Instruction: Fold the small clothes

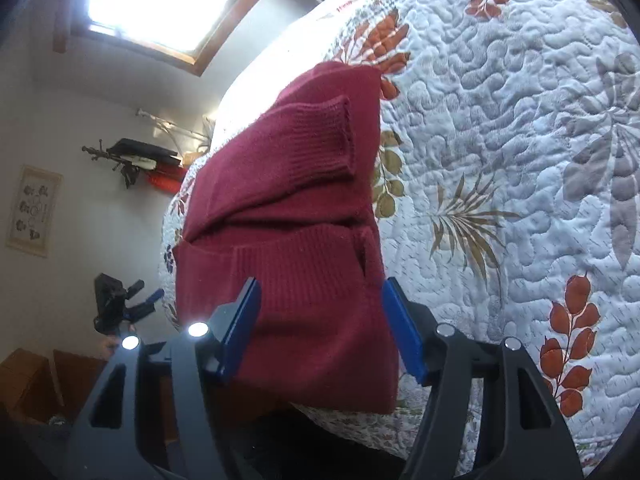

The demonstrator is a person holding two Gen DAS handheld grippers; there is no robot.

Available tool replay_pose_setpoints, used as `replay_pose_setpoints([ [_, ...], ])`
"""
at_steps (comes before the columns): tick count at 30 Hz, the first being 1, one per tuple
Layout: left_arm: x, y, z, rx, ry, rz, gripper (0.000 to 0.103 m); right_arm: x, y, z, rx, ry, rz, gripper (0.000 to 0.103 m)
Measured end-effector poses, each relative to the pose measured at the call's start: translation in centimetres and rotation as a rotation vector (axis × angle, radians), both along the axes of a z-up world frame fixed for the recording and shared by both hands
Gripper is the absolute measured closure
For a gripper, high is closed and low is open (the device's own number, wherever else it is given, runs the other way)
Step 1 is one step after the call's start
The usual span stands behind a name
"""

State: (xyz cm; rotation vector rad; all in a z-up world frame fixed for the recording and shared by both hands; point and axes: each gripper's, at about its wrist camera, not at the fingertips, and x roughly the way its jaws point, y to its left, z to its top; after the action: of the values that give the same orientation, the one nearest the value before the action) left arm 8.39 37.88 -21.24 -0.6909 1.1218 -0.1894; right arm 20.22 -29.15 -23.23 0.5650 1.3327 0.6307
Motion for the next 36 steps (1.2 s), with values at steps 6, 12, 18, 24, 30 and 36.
replay_pose_setpoints([
  [6,5.3,-3.1,-2.0,0.197,0.084,-0.16,0.012,0.2,1.7,-3.9,-0.01,0.057,-0.002,0.03],
  [12,7.0,-4.1,-4.2,0.224,0.13,-0.288,0.058,0.2,2.6,-6.0,-0.053,0.118,-0.044,0.028],
  [18,5.7,-3.9,-2.6,0.275,0.073,-0.316,0.091,0.2,3.7,-6.0,-0.072,0.115,-0.045,0.027],
  [24,6.7,-4.8,-3.1,0.27,0.079,-0.35,0.092,1.3,5.1,-6.5,-0.109,0.117,-0.016,0.024],
  [30,6.9,-5.6,-3.2,0.229,0.06,-0.355,0.097,2.1,6.2,-6.1,-0.127,0.1,0.031,0.036],
  [36,5.3,-4.7,-2.2,0.201,0.008,-0.327,0.097,1.9,6.7,-6.2,-0.128,0.085,0.042,0.055],
])
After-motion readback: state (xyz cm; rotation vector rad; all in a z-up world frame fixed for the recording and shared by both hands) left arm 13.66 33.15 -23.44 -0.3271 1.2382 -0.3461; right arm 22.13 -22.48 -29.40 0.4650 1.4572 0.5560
